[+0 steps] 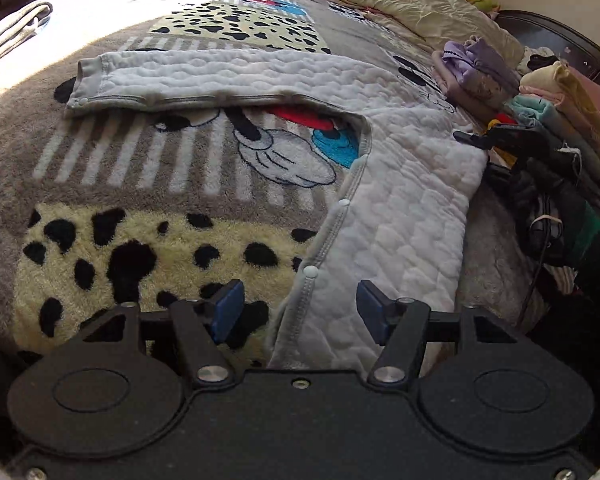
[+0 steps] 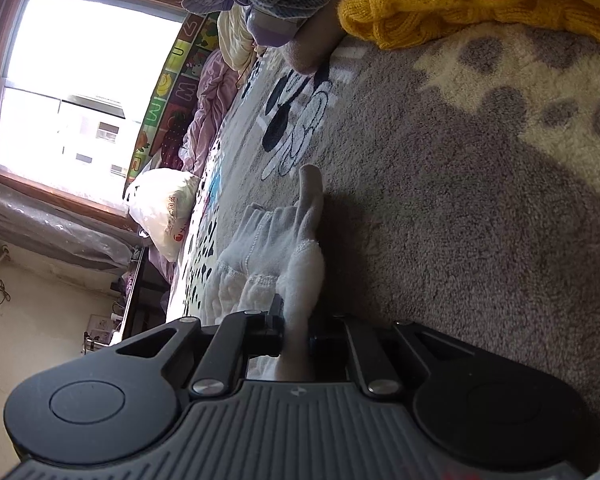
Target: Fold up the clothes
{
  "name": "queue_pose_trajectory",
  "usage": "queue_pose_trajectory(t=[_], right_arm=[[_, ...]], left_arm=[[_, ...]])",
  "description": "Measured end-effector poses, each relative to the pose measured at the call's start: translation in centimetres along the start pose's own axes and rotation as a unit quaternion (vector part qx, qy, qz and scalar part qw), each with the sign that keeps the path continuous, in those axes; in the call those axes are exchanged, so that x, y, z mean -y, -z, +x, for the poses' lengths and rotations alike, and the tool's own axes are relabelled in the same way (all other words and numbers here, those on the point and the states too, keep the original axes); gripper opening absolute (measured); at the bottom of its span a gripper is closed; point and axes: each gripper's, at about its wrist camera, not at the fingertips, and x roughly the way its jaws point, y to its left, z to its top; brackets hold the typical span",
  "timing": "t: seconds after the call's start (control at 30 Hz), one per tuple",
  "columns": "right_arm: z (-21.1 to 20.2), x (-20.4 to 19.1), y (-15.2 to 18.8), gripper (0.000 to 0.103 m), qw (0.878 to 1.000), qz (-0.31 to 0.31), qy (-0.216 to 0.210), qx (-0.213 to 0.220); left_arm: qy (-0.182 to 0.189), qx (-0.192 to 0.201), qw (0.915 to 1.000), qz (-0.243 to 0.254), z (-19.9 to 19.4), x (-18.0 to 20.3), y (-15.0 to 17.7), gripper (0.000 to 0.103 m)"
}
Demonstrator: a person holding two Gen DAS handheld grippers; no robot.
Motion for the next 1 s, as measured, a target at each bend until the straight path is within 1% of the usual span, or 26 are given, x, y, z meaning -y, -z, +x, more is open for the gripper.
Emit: queue_pose_trajectory(t=[0.03,0.07,0.13,0.17,0.2,0.33,0.43,0.5,0.53,0.57,0.6,0.63,0.67,0.7,0.73,0.77,0.8,0.87,0.9,0.97,1.0], right_arm=[[0.1,-0.1,0.0,0.011,1.0,-0.003,0.0,-0.001],[0.1,-0.1,0.0,0.011,1.0,-0.006,0.0,-0.002],[-0.2,-0.2,0.1,0.011,1.0,-0.014,-0.002,0.005],[-0.7,-0.3,0.2,0.011,1.0,-0.018,-0.003,0.016],[-1.2,-0.3,0.4,0.011,0.999,-0.019,-0.004,0.026],[-3.4,0.4,1.2,0.011,0.998,-0.004,-0.026,0.052],[-4.8,1.0,2.4,0.011,0.998,0.001,-0.033,0.054],[-5.6,1.5,3.3,0.011,0.998,0.014,-0.04,0.051],[-6.1,1.7,4.0,0.011,0.998,0.018,-0.043,0.047],[-6.4,1.9,4.6,0.011,0.998,0.018,-0.043,0.042],[-6.7,2.1,5.2,0.011,0.998,0.018,-0.041,0.036],[-6.9,2.4,5.7,0.011,0.999,0.018,-0.037,0.032],[-7.0,2.6,5.9,0.011,0.999,0.019,-0.032,0.031],[-7.2,2.8,6.0,0.011,0.999,0.016,-0.029,0.033],[-7.4,2.8,5.9,0.011,0.999,0.013,-0.026,0.038],[-7.6,2.6,5.8,0.014,0.999,0.009,-0.024,0.041],[-7.7,2.4,5.7,0.016,0.999,0.003,-0.025,0.044],[-7.8,2.1,5.4,0.016,0.999,-0.012,-0.026,0.046],[-7.6,2.1,5.2,0.016,0.998,-0.017,-0.031,0.043],[-7.2,2.2,5.0,0.015,0.998,-0.022,-0.035,0.039],[-7.2,2.2,5.0,0.013,0.998,-0.024,-0.033,0.042]], left_arm=[[-0.006,0.0,0.9998,0.019,0.7,0.7,0.2,0.017],[-0.011,0.0,0.9995,0.031,1.3,1.0,0.2,0.013],[-0.005,0.002,0.9991,0.042,1.6,1.0,-0.4,0.009],[0.001,0.005,0.999,0.045,1.6,0.5,-0.8,0.009],[-0.001,0.009,0.9987,0.051,1.4,0.1,-1.3,0.009],[-0.004,0.02,0.997,0.074,-0.3,-2.8,-3.6,0.009],[0.005,0.01,0.9971,0.075,-1.5,-5.8,-5.0,0.009],[0.018,-0.016,0.9964,0.081,-1.8,-7.5,-5.4,0.01],[0.012,-0.031,0.9949,0.095,-1.7,-7.8,-5.2,0.015],[-0.01,-0.04,0.9929,0.112,-1.6,-7.7,-4.9,0.02],[-0.03,-0.039,0.9908,0.126,-1.7,-7.5,-4.6,0.027],[-0.047,-0.026,0.9891,0.137,-2.1,-7.3,-4.2,0.046],[-0.065,-0.012,0.9869,0.147,-2.5,-7.0,-3.8,0.052],[-0.075,0.004,0.9849,0.156,-3.2,-6.8,-3.3,0.052],[-0.072,0.021,0.9834,0.165,-4.1,-6.4,-2.8,0.052],[-0.068,0.033,0.9808,0.18,-4.6,-5.8,-2.3,0.052],[-0.062,0.04,0.9781,0.195,-4.9,-5.1,-1.7,0.052],[-0.042,0.039,0.9726,0.225,-4.9,-3.6,-0.5,0.052],[-0.035,0.032,0.9708,0.235,-4.5,-2.9,0.1,0.052],[-0.031,0.022,0.9665,0.254,-3.5,-1.5,1.3,0.052],[-0.038,0.018,0.9634,0.265,-2.8,-0.8,1.9,0.052]])
